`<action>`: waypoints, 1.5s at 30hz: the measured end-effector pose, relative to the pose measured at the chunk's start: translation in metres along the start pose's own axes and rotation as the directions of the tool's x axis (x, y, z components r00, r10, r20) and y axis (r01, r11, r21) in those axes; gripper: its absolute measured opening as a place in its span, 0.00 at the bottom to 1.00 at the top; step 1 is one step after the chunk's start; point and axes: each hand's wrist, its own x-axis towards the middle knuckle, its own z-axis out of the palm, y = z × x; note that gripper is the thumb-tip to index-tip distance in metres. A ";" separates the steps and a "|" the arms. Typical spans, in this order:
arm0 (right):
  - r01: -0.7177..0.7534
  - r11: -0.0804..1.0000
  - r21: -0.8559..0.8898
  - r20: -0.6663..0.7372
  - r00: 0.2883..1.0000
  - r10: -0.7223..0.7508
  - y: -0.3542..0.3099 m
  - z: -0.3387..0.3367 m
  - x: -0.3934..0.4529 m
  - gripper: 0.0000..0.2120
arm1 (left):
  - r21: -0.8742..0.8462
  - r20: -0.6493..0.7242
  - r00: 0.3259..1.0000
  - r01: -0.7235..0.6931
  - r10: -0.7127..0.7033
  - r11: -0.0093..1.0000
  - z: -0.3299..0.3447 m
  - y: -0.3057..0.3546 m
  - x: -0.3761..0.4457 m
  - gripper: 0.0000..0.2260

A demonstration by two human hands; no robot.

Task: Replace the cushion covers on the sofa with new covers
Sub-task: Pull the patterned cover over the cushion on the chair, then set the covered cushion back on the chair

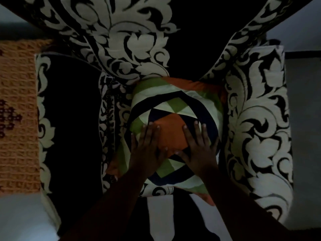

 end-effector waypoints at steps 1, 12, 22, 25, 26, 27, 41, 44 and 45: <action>-0.003 1.000 0.019 -0.013 1.000 0.003 0.004 0.005 -0.003 0.44 | 0.004 -0.029 0.999 -0.014 0.014 1.000 -0.002 0.002 -0.001 0.36; 0.118 0.986 0.120 -0.319 0.945 -0.074 -0.006 -0.041 0.041 0.38 | 0.163 -0.099 0.979 -0.162 0.180 0.973 -0.043 -0.011 0.089 0.34; -0.203 0.914 0.351 -0.137 0.954 0.265 0.028 -0.040 0.085 0.45 | -0.277 0.134 0.928 0.371 -0.346 0.887 -0.052 -0.061 0.130 0.41; -0.267 0.827 0.495 -0.253 0.866 0.432 0.013 -0.037 0.056 0.40 | -0.565 0.070 0.929 0.337 -0.363 0.753 -0.051 -0.055 0.117 0.39; -0.322 0.772 0.548 -0.204 0.844 0.496 0.010 -0.032 0.045 0.41 | -0.646 0.082 0.913 0.354 -0.400 0.676 -0.051 -0.052 0.112 0.41; -0.380 0.703 0.602 -0.123 0.825 0.552 0.008 -0.028 0.036 0.44 | -0.704 0.131 0.878 0.409 -0.460 0.580 -0.051 -0.049 0.109 0.43; -0.148 0.517 0.843 -0.149 0.859 0.489 0.005 -0.130 0.060 0.41 | -0.916 0.034 0.731 0.296 -0.682 0.271 -0.154 -0.060 0.074 0.32; -0.098 0.530 0.842 -0.189 0.867 0.462 0.001 -0.158 0.086 0.35 | -0.930 -0.009 0.727 0.246 -0.686 0.273 -0.181 -0.064 0.084 0.31; -0.074 0.546 0.835 -0.215 0.868 0.448 0.001 -0.168 0.096 0.34 | -0.936 -0.024 0.732 0.223 -0.681 0.272 -0.192 -0.064 0.089 0.32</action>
